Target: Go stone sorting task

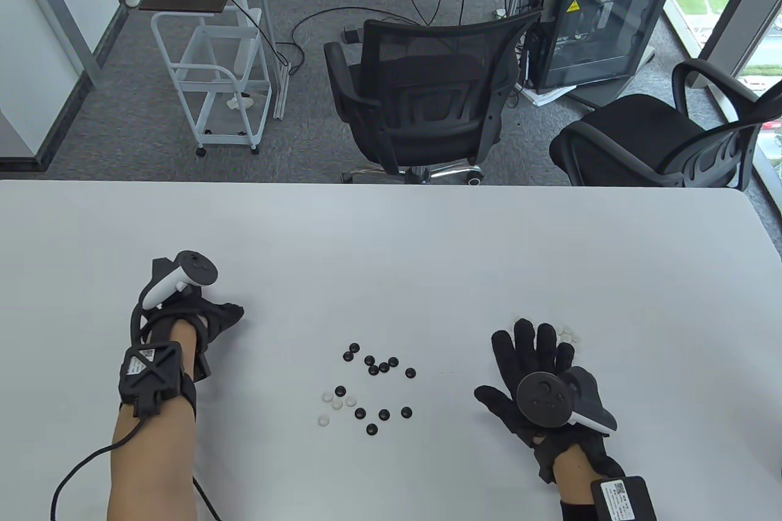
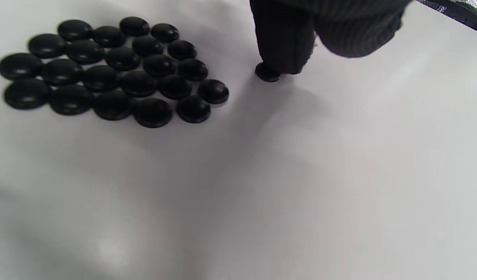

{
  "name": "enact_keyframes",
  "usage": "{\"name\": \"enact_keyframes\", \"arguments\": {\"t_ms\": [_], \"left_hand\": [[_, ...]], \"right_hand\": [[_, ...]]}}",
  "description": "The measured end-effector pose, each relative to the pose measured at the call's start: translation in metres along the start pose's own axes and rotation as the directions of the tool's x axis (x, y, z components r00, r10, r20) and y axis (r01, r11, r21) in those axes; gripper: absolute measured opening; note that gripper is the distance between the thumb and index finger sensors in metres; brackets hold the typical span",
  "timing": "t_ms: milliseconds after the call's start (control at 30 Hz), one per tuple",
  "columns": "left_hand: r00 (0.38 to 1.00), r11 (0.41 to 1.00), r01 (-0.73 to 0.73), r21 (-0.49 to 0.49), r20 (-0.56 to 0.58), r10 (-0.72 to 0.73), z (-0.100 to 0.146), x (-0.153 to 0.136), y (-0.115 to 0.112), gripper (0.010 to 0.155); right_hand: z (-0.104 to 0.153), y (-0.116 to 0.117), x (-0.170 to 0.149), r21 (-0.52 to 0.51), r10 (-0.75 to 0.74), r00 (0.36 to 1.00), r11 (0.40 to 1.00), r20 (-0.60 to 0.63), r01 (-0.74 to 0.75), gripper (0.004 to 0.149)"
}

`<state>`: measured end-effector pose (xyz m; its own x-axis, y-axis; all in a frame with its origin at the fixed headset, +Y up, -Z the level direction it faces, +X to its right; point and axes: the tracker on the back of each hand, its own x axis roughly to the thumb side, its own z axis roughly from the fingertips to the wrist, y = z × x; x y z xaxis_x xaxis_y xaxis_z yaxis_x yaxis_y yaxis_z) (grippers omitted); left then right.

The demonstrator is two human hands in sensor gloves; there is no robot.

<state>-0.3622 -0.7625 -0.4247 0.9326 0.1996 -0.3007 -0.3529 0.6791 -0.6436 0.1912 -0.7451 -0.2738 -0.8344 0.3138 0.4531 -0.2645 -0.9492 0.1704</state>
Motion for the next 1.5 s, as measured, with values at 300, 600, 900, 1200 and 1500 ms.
{"name": "enact_keyframes", "arguments": {"t_ms": [300,600,900,1200,1500], "left_hand": [[1.000,1.000,-0.014,0.010,-0.024,0.014,0.004,-0.019,0.002,0.060],[0.999,1.000,0.016,0.002,-0.051,-0.016,0.008,-0.015,0.005,0.062],[0.954,0.979,0.198,0.046,0.221,-0.203,0.040,0.069,0.003,0.058],[0.809,0.917,0.398,0.031,0.460,-0.366,0.050,0.165,-0.058,0.057],[0.780,0.879,0.476,-0.004,0.464,-0.420,0.026,0.195,-0.095,0.059]], "right_hand": [[-0.002,0.004,0.001,0.023,-0.009,1.000,1.000,-0.001,0.009,0.087],[-0.002,0.003,0.001,0.015,-0.016,1.000,1.000,0.002,0.016,0.087],[-0.001,0.001,0.002,-0.004,-0.003,1.000,1.000,0.012,0.003,0.087],[-0.001,0.003,0.003,0.002,-0.001,1.000,1.000,0.010,0.001,0.087],[0.000,0.003,0.003,0.006,-0.005,1.000,1.000,0.010,0.005,0.087]]}}
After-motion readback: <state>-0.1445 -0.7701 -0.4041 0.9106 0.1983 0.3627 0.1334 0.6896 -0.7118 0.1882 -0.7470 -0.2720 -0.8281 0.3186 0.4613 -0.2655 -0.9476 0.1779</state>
